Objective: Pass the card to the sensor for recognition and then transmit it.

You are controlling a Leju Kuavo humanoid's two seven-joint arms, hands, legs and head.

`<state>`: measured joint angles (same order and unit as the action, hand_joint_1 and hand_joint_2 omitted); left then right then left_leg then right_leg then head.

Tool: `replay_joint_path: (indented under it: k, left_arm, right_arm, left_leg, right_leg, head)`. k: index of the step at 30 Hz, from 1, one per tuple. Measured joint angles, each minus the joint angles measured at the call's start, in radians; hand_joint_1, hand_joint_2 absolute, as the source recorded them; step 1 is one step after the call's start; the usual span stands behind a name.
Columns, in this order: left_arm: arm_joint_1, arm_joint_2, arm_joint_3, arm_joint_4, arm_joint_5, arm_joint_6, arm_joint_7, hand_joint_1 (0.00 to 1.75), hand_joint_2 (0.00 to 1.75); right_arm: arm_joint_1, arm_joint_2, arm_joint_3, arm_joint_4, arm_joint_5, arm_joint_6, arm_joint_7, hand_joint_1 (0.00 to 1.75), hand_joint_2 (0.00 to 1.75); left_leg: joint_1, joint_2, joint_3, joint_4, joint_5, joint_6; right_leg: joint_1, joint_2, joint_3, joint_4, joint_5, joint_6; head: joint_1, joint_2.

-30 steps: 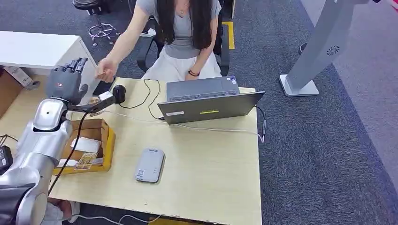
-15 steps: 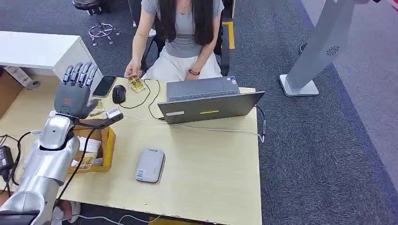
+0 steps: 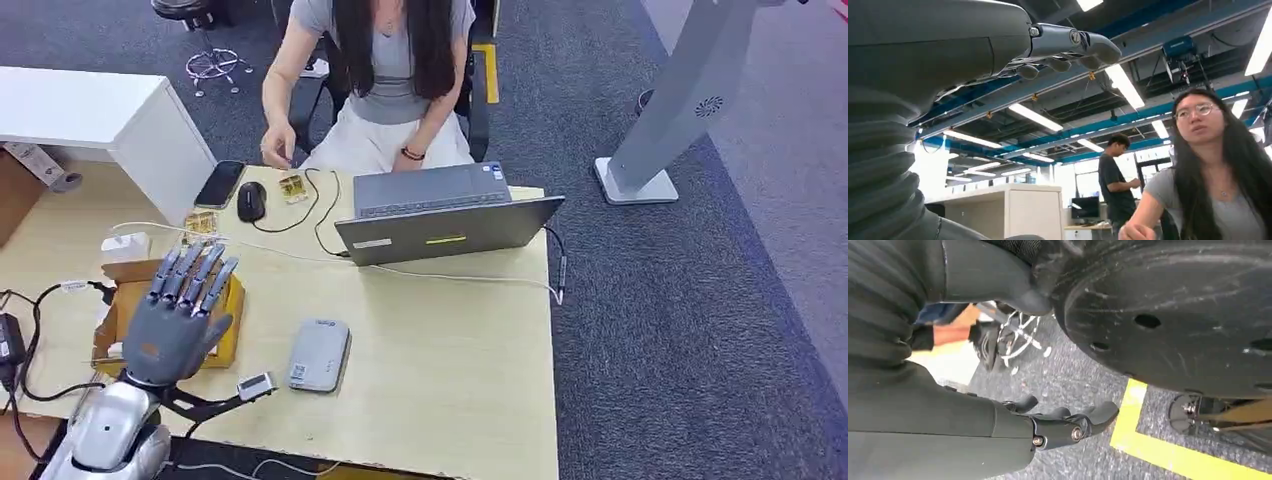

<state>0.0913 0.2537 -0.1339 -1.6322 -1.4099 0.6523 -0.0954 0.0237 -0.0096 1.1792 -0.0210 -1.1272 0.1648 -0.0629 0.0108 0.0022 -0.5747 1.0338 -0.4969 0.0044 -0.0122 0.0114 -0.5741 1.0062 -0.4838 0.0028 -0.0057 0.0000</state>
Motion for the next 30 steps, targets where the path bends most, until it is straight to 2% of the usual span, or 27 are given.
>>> replay_joint_path:
  k: [3,7,9,12,19,21,24,30]
  left_arm:
    - [0.132,-0.007,0.0,-0.114,-0.045,0.032,-0.012,0.0,1.75]
    - [0.29,-0.026,-0.016,-0.284,-0.096,0.042,0.01,0.0,1.75]
    - [0.353,-0.028,-0.026,-0.355,-0.097,0.042,0.004,0.0,1.75]
    - [0.422,-0.039,-0.032,-0.422,-0.097,0.042,-0.03,0.0,1.75]
    - [0.495,-0.058,-0.036,-0.488,-0.097,0.042,-0.034,0.0,1.75]
    - [0.514,-0.057,-0.038,-0.49,-0.097,0.042,0.026,0.0,1.75]
    - [0.548,-0.023,-0.045,-0.48,-0.097,0.042,0.143,0.0,1.75]
    - [0.573,0.023,-0.059,-0.466,-0.097,0.041,0.206,0.0,1.75]
  right_arm:
    - [0.003,0.009,-0.013,0.005,-0.016,-0.009,-0.003,0.0,1.75]
    - [0.006,0.022,-0.025,0.013,-0.031,-0.023,-0.005,0.0,1.75]
    - [0.005,0.027,-0.034,0.016,-0.037,-0.028,-0.005,0.0,1.75]
    - [0.006,0.035,-0.04,0.021,-0.045,-0.035,-0.005,0.0,1.75]
    - [0.003,0.042,-0.047,0.027,-0.053,-0.035,-0.003,0.0,1.75]
    - [0.004,0.042,-0.048,0.028,-0.059,-0.036,-0.003,0.0,1.75]
    - [0.004,0.044,-0.049,0.029,-0.068,-0.037,-0.002,0.0,1.75]
    - [0.004,0.045,-0.05,0.031,-0.072,-0.037,-0.001,0.0,1.75]
  left_leg:
    - [0.0,0.002,0.001,0.0,-0.001,0.0]
    - [0.0,0.001,0.001,0.0,-0.002,0.001]
    - [0.0,0.0,0.0,0.0,-0.002,0.001]
    - [0.0,0.0,0.001,0.0,-0.002,0.001]
    - [0.0,-0.002,0.002,0.0,-0.002,0.001]
    - [0.0,-0.002,0.002,0.0,-0.002,0.001]
    - [0.0,-0.002,0.003,0.0,-0.002,0.001]
    - [0.0,-0.002,0.003,0.0,-0.002,0.001]
  right_leg:
    - [0.0,0.002,0.0,0.0,0.0,0.0]
    - [0.0,0.0,0.0,0.0,-0.001,0.001]
    - [0.0,0.0,0.001,0.0,-0.001,0.002]
    - [0.0,0.0,0.001,0.0,-0.002,0.002]
    - [0.0,-0.002,0.003,0.0,-0.002,0.002]
    - [0.0,-0.002,0.004,0.0,-0.002,0.002]
    - [0.0,-0.002,0.004,0.0,-0.002,0.002]
    - [0.0,-0.003,0.004,0.0,-0.002,0.001]
  head:
    - [-0.001,0.0]
    - [-0.001,0.0]
    - [-0.001,0.0]
    - [-0.001,0.0]
    - [-0.001,0.0]
    - [-0.001,0.0]
    - [-0.001,0.0]
    - [-0.001,0.0]
